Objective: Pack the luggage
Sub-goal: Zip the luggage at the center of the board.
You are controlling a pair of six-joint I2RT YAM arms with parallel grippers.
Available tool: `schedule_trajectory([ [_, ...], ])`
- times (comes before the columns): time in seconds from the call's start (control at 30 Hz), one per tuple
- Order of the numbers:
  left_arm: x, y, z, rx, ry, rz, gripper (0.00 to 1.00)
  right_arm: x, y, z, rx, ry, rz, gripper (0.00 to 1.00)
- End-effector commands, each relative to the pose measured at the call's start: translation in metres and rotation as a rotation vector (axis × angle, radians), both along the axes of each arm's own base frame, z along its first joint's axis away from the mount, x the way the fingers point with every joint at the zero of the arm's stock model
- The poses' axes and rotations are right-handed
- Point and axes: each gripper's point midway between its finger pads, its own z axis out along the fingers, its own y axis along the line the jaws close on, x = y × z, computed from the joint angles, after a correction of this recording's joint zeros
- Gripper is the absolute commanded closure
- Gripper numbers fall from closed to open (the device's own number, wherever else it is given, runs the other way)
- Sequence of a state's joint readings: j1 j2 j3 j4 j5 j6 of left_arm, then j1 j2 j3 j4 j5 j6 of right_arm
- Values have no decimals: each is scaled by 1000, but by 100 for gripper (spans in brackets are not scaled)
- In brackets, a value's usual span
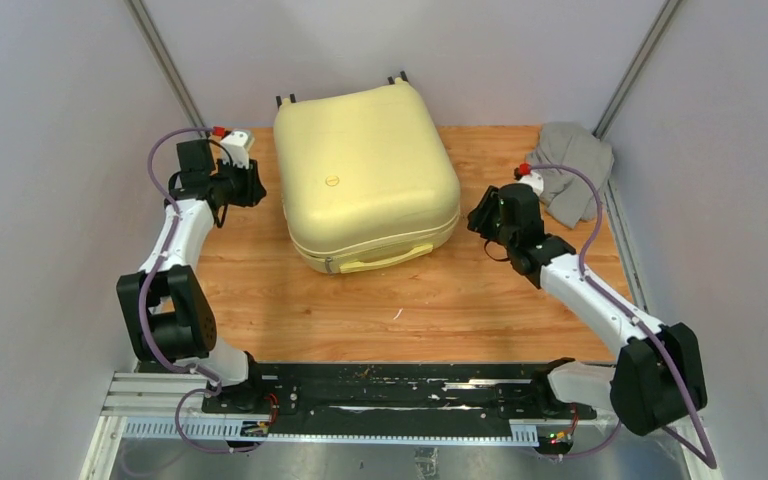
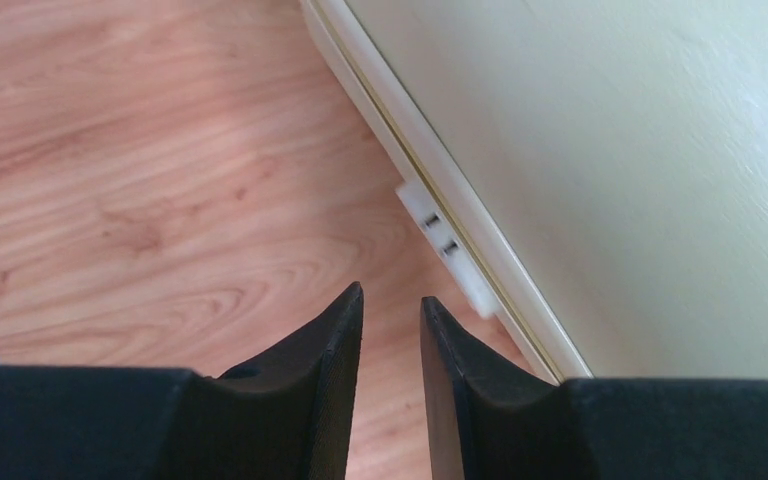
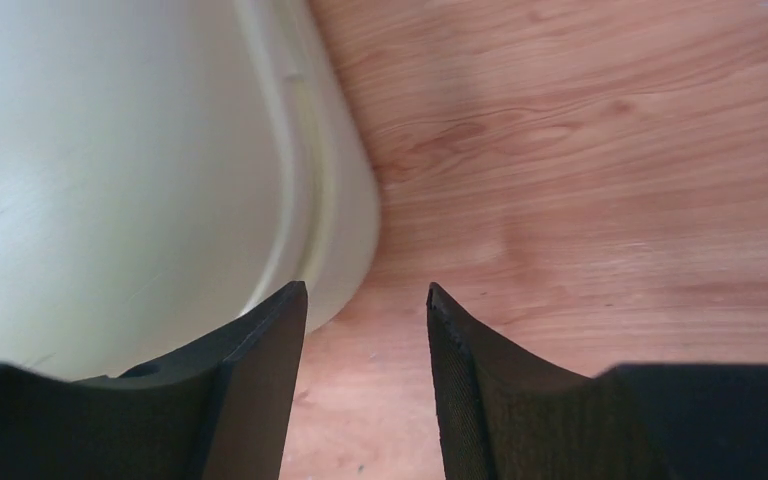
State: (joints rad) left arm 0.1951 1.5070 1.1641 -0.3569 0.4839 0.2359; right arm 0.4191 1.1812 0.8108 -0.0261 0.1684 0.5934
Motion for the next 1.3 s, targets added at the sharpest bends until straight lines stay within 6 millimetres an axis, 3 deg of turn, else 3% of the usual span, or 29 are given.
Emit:
schedule_trajectory([
  [0.0, 31, 15, 10, 11, -93, 82, 68, 33, -52, -5, -14, 28, -221, 49],
  [0.07, 28, 12, -3, 15, -75, 59, 69, 63, -64, -2, -37, 34, -252, 50],
  [0.17, 18, 3, -20, 16, -61, 19, 69, 115, -62, -10, -79, 82, -237, 52],
  [0.3, 2, -15, -40, 47, -30, -52, 70, 177, -38, -40, -93, 183, -161, 54],
  [0.37, -3, -23, -46, 63, -29, -83, 70, 207, -23, -44, -65, 189, -127, 54],
  [0.5, -9, -37, -52, 82, -40, -137, 70, 241, 0, -66, 1, 211, -70, 54],
  [0.6, -14, -53, -56, 89, -37, -189, 71, 258, 29, -84, 88, 234, 28, 54],
  [0.7, -24, -71, -60, 81, -20, -247, 71, 271, 63, -85, 180, 217, 153, 55],
  [0.77, -39, -96, -62, 74, -5, -321, 72, 277, 89, -77, 241, 184, 260, 55],
  [0.93, -88, -139, -73, 78, 47, -467, 72, 268, 156, -51, 370, 95, 541, 55],
  [1.07, -130, -164, -80, 88, 94, -585, 72, 248, 196, -31, 466, 33, 745, 57],
  [1.2, -168, -179, -83, 85, 148, -702, 72, 227, 219, -15, 520, -6, 887, 58],
  [1.27, -182, -179, -84, 91, 182, -743, 71, 233, 211, -11, 475, -27, 839, 56],
])
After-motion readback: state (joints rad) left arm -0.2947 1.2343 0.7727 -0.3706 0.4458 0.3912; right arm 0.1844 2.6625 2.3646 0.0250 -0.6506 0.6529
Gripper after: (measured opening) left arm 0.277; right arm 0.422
